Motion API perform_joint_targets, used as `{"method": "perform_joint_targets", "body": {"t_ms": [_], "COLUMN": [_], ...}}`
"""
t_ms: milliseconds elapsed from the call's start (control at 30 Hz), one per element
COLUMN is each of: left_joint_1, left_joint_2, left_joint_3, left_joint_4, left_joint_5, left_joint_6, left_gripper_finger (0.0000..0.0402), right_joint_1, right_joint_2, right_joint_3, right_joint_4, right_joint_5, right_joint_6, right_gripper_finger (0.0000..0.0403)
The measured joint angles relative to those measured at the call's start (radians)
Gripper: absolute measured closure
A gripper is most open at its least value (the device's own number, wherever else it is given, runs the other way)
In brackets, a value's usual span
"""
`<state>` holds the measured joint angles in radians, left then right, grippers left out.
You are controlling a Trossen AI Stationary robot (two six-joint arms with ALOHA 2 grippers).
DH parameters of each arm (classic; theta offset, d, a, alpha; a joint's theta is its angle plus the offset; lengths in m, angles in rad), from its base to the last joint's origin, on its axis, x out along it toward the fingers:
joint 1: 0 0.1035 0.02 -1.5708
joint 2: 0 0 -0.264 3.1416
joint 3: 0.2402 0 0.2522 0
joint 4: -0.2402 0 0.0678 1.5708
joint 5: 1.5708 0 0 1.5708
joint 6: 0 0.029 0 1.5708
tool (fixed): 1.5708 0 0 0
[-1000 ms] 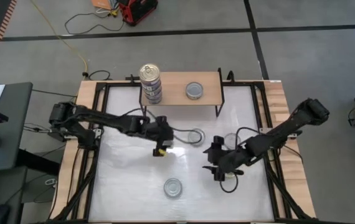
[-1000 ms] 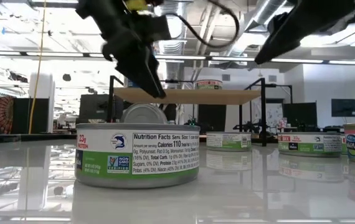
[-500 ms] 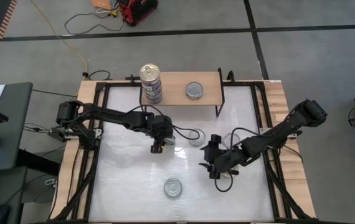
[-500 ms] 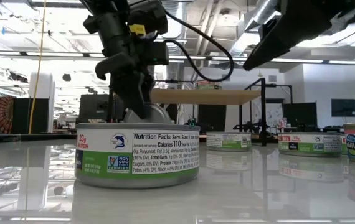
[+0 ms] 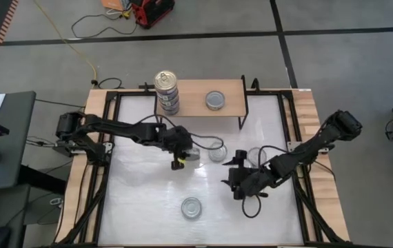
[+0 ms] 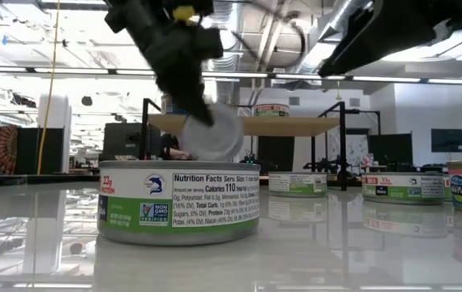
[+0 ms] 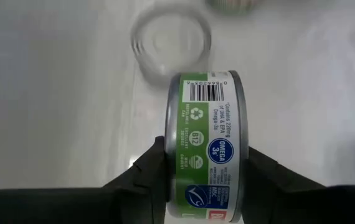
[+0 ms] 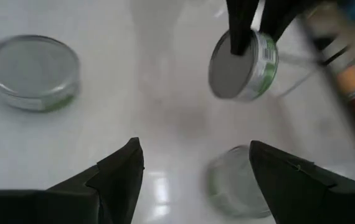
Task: Stack canned seafood by type on shelf
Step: Stack the green tuna can on top of the other green tuna can on the shelf
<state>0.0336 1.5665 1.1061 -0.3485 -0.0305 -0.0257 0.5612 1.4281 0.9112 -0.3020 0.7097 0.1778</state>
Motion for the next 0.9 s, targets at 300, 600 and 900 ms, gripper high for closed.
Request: {"method": "perform_joint_targets", "body": {"t_ms": [300,600,900], "left_joint_1": [0.015,0.053,0.059], "left_joint_2": [-0.120,-0.158,-0.160], "left_joint_3": [0.001,0.001,0.002], "left_joint_4": [0.278,0.439,0.590], "left_joint_5": [0.064,0.249,0.343], "left_joint_6": [-0.230,-0.525,-0.679], "left_gripper_finger": [0.0273,0.0273,0.0267], "right_joint_1": [0.110,0.088,0.032], "right_joint_2": [0.000,0.001,0.000], "right_joint_3": [0.036,0.036,0.055], "right_joint_4": [0.104,0.344,0.415], "right_joint_5": [0.384,0.584,0.581], "right_joint_6": [-0.546,-1.154,-1.353], "right_gripper_finger": [0.0101,0.0101,0.0101]}}
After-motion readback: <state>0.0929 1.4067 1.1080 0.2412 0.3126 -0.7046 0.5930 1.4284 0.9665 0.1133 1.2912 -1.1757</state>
